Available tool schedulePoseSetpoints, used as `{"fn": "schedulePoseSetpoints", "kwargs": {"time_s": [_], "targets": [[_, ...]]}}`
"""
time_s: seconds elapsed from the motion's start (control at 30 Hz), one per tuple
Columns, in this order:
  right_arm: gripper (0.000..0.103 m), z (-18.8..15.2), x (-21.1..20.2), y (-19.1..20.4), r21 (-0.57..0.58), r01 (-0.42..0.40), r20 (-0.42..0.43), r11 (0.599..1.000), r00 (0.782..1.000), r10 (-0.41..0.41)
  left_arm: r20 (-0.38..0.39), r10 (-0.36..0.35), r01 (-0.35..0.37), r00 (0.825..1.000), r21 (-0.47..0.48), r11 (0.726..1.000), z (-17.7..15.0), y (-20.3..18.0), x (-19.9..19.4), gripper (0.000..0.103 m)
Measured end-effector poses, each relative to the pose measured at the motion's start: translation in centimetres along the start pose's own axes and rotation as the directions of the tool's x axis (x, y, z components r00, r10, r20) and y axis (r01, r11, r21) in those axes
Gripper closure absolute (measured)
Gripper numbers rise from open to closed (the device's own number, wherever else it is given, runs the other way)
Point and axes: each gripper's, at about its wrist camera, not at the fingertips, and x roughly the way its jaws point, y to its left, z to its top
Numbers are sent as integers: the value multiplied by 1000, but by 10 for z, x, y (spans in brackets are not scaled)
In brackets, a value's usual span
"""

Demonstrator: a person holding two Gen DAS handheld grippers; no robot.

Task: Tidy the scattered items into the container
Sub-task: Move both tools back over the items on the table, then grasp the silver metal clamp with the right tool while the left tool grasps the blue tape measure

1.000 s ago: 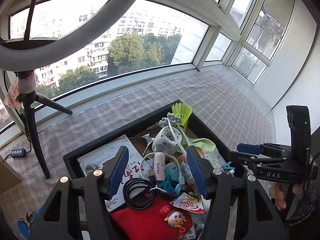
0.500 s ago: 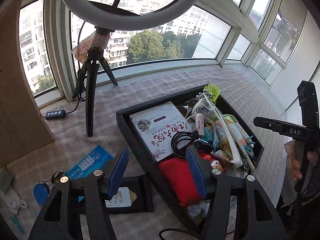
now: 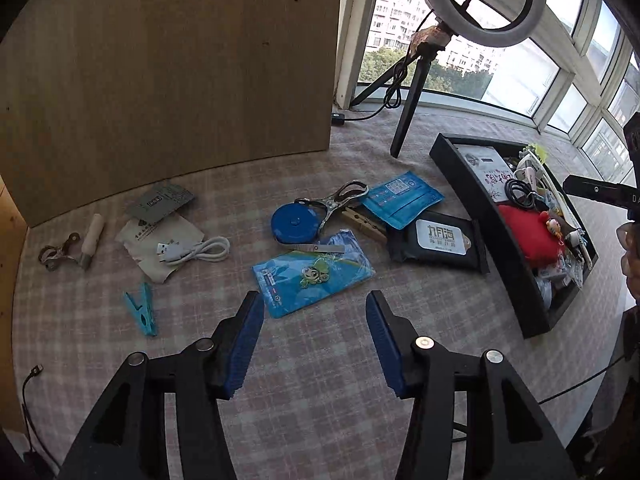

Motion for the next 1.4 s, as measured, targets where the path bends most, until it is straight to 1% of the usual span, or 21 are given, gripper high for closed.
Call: {"fn": "schedulePoseSetpoints", "kwargs": {"time_s": [0.07,0.13,0.23,0.33,0.4,0.5,0.6,0.67,0.7,0.83,0.93,1.03,1.1,1.23,1.4], "targets": [[52,5,18,22,-52,-16,-34,999,999,15,2,10,-10,1000,10,1000,-5,9,-3,53],[52,10,39,39,-83,-34,-80,996,996,27,-1,0,0,1000,28,1000,-8,12,-2,53],[52,15,67,51,-74,-43,-145,996,989,32,-18,-31,32,999,66,997,-7,11,9,53],[52,24,81,60,-102,-1,-154,995,988,-15,-35,-21,25,999,118,993,-2,4,25,53],[52,33,88,67,-110,-23,-153,994,988,6,-46,-27,33,999,135,990,1,2,35,53],[52,49,105,83,-134,-44,-164,990,986,22,-55,-53,60,997,126,990,7,5,49,53],[54,63,132,102,-171,-52,-192,984,981,18,-51,-70,74,996,86,994,14,9,60,53],[64,69,153,110,-182,-64,-228,981,973,21,-45,-59,62,997,80,995,21,8,69,53],[66,71,163,114,-188,-68,-248,980,969,20,-45,-58,61,997,79,995,26,8,74,53],[69,77,191,119,-214,-62,-299,975,954,-5,-67,-78,85,995,99,991,39,2,96,53],[69,81,203,115,-194,-87,-329,977,944,19,-94,-88,100,992,132,986,46,-2,110,53],[69,83,212,111,-195,-88,-349,977,937,15,-120,-84,103,989,154,983,50,-4,122,53],[69,83,218,109,-197,-95,-361,976,932,18,-134,-90,112,987,170,979,48,-5,126,53],[72,82,227,108,-203,-105,-383,973,923,20,-151,-70,99,986,190,977,47,-4,135,53],[74,84,231,107,-204,-125,-388,971,921,37,-153,-81,111,985,195,975,48,1,137,53]]}}
